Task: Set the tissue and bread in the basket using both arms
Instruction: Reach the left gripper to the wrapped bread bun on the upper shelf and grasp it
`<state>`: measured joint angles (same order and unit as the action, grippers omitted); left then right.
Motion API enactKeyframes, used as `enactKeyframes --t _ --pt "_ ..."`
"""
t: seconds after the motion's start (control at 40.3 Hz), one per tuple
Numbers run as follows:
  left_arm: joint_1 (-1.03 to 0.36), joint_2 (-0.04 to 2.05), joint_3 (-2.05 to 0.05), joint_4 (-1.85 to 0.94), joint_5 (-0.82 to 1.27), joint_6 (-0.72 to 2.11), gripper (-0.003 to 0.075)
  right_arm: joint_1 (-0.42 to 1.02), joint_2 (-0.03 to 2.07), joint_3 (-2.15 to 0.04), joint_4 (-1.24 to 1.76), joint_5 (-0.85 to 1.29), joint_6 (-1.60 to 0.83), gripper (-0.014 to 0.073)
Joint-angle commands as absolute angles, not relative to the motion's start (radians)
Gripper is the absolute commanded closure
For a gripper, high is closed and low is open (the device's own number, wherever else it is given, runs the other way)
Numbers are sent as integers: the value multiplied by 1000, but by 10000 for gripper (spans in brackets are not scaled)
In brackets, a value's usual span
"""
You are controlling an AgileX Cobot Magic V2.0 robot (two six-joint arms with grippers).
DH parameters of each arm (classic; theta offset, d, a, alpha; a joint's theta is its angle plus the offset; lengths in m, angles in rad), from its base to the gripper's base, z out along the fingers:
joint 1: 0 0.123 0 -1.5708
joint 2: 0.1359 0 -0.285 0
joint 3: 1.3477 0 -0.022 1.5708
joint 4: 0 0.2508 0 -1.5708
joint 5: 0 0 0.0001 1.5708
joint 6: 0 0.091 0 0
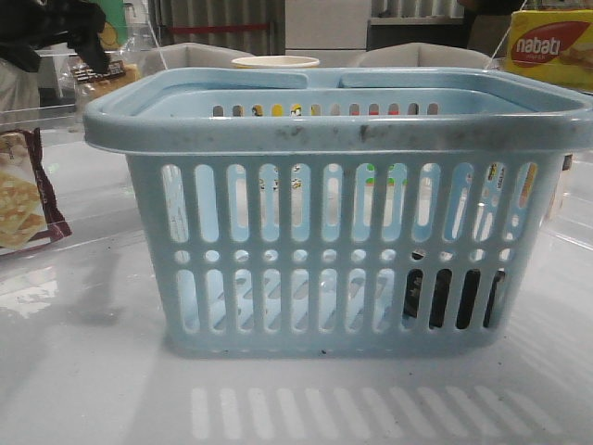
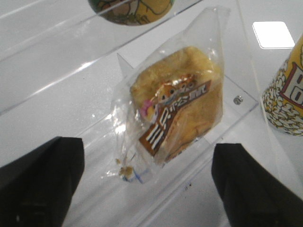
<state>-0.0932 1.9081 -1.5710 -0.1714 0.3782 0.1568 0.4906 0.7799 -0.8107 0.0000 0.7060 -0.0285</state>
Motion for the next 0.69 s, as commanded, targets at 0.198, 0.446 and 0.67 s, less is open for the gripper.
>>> enactKeyframes --t 0.198,0.446,0.67 --pt "-97 1952 -1672 -183 210 156 123 492 773 -837 -14 638 -34 -28" --pt "-97 1962 -1672 -183 208 156 304 492 773 -837 -14 638 -34 -28" --pt "-97 1962 -1672 -183 212 156 449 492 773 -837 -14 638 -34 -28"
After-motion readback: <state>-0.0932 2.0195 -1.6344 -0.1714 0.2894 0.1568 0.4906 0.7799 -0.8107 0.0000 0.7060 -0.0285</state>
